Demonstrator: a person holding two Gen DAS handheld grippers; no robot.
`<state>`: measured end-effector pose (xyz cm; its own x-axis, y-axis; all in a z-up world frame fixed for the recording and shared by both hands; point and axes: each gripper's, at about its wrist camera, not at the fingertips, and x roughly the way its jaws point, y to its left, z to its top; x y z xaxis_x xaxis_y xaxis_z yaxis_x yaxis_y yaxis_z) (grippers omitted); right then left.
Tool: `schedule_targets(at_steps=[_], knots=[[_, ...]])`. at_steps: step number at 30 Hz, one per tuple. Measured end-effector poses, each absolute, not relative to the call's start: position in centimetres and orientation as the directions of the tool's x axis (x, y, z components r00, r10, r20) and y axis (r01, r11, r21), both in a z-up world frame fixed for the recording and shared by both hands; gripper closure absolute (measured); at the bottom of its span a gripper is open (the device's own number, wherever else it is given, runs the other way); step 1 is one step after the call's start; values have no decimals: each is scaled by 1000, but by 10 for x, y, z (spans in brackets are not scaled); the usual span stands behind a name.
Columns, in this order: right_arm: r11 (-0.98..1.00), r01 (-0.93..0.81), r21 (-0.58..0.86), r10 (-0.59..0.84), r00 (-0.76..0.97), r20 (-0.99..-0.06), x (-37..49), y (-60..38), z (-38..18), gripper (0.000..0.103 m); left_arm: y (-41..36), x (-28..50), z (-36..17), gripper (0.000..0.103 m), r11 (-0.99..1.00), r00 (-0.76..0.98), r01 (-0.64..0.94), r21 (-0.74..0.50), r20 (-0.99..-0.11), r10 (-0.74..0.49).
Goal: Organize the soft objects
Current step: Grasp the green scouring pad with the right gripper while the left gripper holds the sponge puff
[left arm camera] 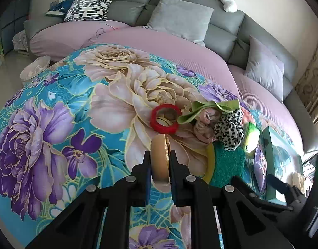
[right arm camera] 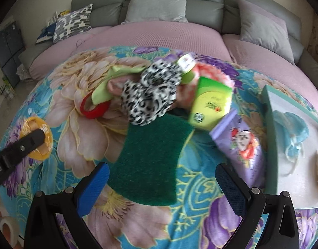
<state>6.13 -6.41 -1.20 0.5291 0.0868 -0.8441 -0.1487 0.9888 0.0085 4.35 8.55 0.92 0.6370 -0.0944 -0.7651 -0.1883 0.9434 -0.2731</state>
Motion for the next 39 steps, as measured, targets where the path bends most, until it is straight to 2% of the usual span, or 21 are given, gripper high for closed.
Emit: schedule_targets(at_steps=[13,23,27,30,39], knots=[[982,-175,-74,24,502,-864,73,-35,-37,0,109,39,5,87,923,638,-234,-305,-765,-91],[992,-123,-30,35,496,-867,75,-53,-40,0,117,39,0,87,915,632,-248,-320,-769,-98],[990,-138,3,72,496,-865,74,-55,-38,11,118,39,0,87,913,632,-249,-322,-769,-99],[986,-167,16,99,506,-857,71,-50,-34,25,117,39,-1,87,914,630,-248,-322,-770,-100],[983,-161,86,158,509,-846,68,-59,-23,29,116,40,-1,87,917,629,-242,-318,-770,-101]])
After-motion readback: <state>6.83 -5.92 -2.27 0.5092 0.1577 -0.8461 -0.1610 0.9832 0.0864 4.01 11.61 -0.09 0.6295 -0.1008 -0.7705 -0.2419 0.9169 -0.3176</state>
